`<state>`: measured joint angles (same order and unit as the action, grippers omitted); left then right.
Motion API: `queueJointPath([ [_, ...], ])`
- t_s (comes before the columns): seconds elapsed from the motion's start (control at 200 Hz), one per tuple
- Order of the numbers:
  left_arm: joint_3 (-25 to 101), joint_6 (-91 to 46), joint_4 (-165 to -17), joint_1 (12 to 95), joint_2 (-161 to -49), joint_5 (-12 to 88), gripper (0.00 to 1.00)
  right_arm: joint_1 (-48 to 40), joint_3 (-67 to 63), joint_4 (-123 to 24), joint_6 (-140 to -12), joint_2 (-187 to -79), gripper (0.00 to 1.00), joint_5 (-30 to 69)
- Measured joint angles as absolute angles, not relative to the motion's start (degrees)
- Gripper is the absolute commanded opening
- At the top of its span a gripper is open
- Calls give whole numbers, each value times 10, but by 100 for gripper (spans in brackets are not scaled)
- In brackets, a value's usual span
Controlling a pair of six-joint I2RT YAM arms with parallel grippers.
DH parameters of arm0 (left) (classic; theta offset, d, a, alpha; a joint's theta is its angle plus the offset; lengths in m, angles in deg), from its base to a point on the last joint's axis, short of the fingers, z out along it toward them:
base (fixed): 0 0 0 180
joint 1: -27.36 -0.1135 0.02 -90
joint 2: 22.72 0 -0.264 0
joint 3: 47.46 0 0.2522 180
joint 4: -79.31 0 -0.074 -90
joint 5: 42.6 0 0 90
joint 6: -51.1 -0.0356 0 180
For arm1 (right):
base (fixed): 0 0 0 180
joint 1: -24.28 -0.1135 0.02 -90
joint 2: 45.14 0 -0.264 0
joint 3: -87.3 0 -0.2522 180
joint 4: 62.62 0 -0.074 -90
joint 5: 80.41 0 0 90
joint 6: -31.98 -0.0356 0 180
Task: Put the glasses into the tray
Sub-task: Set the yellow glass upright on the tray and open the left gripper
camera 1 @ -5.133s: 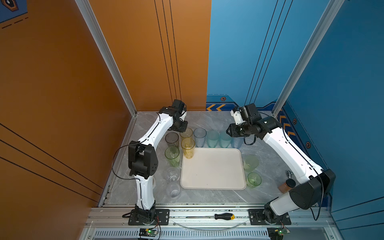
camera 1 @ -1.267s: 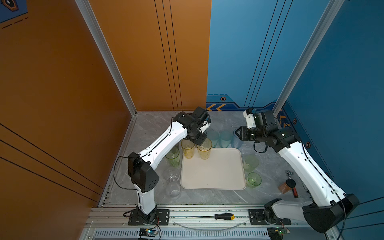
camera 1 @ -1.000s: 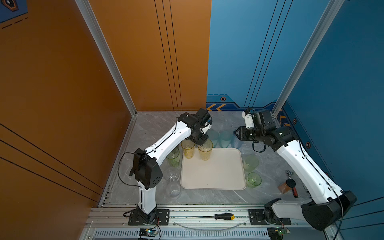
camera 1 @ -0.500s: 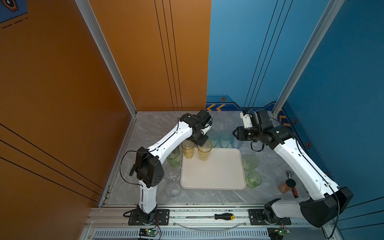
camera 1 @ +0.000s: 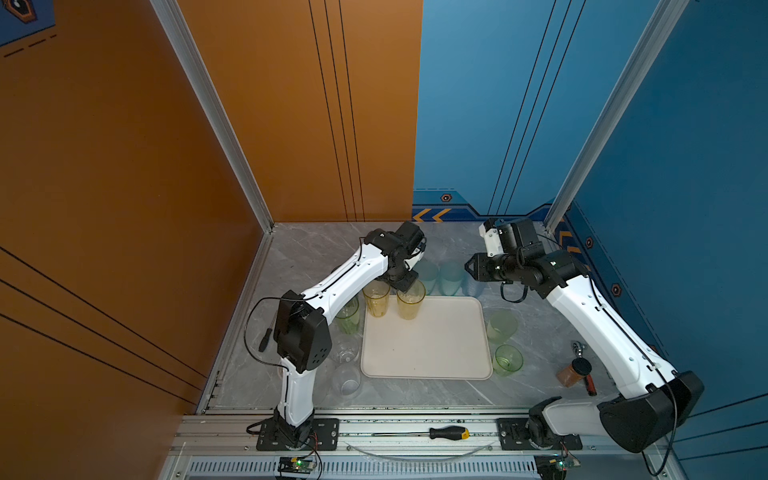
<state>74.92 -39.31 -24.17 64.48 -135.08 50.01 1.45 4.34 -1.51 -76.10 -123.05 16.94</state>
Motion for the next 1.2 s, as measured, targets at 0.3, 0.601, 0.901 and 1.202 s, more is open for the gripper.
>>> queueJointPath([
  [0.3,732,-393,-252,640,-1351,504,2,14,43,-15,-761,-1238,35,170],
  [0.601,722,-391,-264,636,-1351,506,2,14,43,-15,-761,-1244,35,171],
  [0.901,719,-390,-268,630,-1351,508,2,11,43,-15,-761,-1247,35,171],
  [1.202,711,-389,-273,630,-1351,510,5,10,43,-15,-761,-1253,35,171],
])
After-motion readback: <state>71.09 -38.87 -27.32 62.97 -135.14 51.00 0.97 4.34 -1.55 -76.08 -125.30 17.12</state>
